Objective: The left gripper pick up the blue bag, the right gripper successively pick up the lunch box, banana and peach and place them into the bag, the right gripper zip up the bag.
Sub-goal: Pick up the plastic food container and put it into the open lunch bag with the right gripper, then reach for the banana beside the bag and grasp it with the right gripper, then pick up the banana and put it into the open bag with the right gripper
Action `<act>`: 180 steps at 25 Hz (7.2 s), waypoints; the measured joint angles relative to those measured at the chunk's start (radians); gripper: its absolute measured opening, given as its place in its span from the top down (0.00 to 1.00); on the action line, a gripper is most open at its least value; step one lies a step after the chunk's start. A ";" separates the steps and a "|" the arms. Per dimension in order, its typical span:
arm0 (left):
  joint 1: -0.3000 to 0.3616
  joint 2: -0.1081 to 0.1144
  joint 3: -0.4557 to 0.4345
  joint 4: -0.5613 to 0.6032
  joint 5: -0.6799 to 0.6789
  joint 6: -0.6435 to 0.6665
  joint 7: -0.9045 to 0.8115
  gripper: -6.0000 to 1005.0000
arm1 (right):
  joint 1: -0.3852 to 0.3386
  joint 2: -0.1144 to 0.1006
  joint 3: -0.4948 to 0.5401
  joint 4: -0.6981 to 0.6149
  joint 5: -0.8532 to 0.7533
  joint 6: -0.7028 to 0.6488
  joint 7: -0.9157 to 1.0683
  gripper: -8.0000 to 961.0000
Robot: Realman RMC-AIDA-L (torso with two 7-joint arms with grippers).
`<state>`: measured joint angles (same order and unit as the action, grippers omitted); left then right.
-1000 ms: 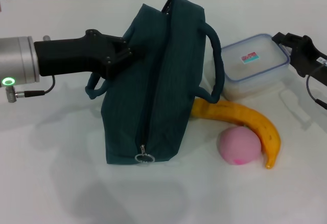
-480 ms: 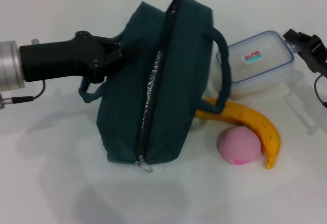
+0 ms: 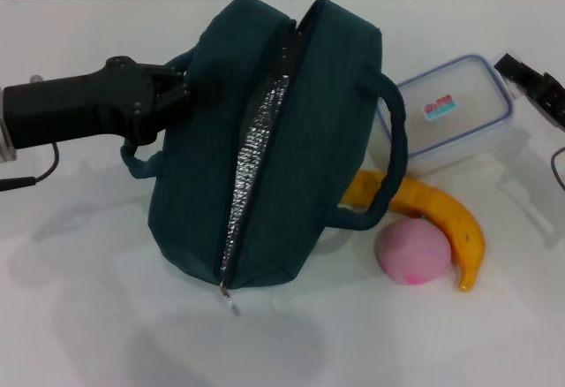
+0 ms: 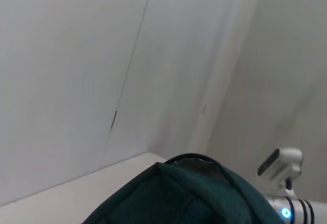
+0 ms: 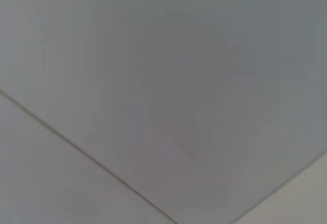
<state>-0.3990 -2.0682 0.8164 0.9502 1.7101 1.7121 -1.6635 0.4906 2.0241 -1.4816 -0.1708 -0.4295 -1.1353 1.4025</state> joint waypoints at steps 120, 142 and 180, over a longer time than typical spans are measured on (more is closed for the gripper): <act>-0.180 -0.014 0.061 -0.162 0.089 -0.355 -0.035 0.96 | 0.037 -0.009 -0.006 -0.760 -1.519 0.093 0.515 0.34; -0.180 -0.007 0.054 -0.159 0.089 -0.356 -0.025 0.96 | -0.013 -0.008 0.022 -0.821 -1.538 0.155 0.546 0.49; -0.128 -0.013 0.061 -0.136 -0.021 -0.194 0.038 0.96 | 0.169 0.002 0.237 -0.411 -0.533 -0.306 -0.341 0.52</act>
<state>-0.5274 -2.0809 0.8774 0.8145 1.6886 1.5185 -1.6260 0.6591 2.0265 -1.2448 -0.5820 -0.9626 -1.4416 1.0614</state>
